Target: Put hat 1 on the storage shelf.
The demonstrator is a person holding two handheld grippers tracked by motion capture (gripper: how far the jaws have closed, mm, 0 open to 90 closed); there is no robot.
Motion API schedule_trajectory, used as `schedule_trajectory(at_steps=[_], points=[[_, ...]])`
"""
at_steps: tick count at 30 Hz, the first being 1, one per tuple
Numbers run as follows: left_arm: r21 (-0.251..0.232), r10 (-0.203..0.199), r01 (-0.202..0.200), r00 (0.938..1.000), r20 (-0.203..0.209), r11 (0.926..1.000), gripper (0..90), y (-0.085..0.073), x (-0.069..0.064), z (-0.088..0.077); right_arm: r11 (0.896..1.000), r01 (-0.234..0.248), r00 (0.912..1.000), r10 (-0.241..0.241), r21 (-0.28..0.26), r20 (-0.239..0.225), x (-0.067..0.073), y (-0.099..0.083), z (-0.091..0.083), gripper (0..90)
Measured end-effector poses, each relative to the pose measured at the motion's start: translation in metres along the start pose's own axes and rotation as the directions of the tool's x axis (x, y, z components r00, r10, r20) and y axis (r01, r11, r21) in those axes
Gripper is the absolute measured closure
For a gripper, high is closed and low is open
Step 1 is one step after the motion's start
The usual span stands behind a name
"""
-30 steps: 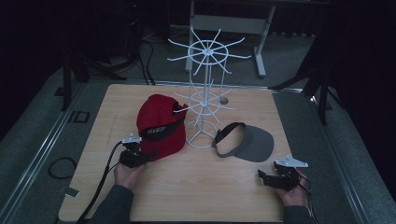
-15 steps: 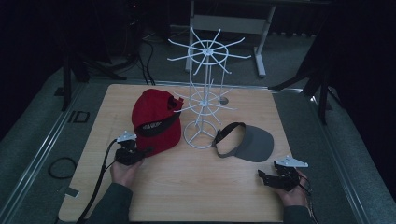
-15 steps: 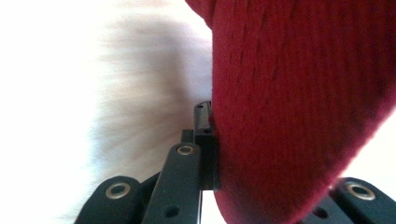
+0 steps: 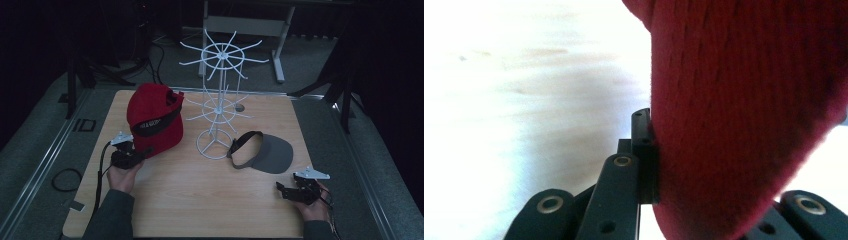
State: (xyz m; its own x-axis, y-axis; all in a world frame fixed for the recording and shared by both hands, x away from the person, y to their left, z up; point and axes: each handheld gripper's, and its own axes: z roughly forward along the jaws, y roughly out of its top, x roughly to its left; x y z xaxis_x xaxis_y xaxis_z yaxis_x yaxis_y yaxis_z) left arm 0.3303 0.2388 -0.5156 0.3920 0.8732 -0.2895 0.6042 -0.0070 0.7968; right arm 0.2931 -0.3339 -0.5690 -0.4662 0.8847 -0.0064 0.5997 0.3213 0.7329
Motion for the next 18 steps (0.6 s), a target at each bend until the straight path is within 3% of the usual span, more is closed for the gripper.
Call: schedule_trajectory(at_steps=[18], points=[[-0.101,0.001,-0.003,0.9997,-0.026,0.9949,85.9,0.037,0.003,-0.021,1.000,0.000,1.0000,0.000,0.000,0.000,0.000,0.000,0.000,18.5]])
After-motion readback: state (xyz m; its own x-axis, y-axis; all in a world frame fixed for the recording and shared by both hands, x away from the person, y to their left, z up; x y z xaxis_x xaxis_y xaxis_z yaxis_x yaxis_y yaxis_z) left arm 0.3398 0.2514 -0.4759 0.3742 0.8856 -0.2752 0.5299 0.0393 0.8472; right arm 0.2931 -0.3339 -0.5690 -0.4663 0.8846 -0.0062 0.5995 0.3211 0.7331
